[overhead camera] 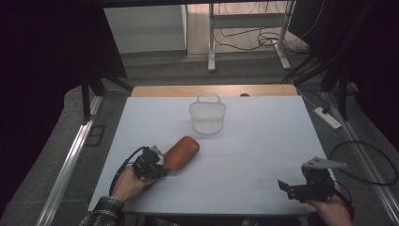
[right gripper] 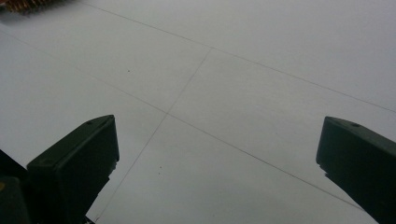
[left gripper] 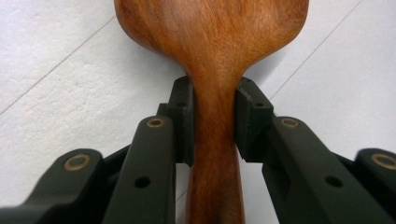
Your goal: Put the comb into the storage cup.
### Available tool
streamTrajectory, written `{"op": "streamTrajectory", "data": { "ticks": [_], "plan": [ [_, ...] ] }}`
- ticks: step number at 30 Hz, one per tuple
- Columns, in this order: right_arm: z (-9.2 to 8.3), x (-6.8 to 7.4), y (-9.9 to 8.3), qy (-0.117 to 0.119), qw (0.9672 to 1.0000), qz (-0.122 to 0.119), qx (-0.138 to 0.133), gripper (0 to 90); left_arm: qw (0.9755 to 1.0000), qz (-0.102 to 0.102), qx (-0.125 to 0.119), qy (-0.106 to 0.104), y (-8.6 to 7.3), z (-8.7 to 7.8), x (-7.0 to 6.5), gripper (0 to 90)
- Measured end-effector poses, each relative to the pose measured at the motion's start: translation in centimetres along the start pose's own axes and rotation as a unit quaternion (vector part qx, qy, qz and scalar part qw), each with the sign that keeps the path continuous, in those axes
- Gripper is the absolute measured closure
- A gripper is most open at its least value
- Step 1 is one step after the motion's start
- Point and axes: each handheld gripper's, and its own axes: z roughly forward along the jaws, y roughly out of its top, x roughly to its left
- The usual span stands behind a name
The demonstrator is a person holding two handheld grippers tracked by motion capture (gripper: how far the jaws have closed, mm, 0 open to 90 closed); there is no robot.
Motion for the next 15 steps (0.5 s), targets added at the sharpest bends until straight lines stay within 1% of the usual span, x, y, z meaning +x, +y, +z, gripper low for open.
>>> {"op": "streamTrajectory", "data": {
  "ticks": [5, 10, 14, 15],
  "plan": [
    [-0.01, 0.01, 0.00, 0.000, 1.0000, 0.000, 0.000, 0.0, 0.9999, -0.008, -0.007, -0.007, -0.02, -0.11, 0.14, 71.3],
    [-0.01, 0.00, -0.01, 0.000, 1.0000, 0.000, 0.000, 0.0, 0.9998, -0.007, -0.017, 0.002, -0.02, -0.36, 0.09, 71.3],
    [-0.02, -0.01, -0.01, 0.000, 1.0000, 0.000, -0.001, 0.0, 0.9996, -0.010, -0.028, 0.002, -0.07, -0.60, 0.16, 71.3],
    [-0.02, -0.01, -0.01, 0.000, 1.0000, 0.000, -0.001, 0.0, 0.9994, -0.008, -0.033, 0.008, -0.07, -0.75, 0.08, 71.3]
  ]
}}
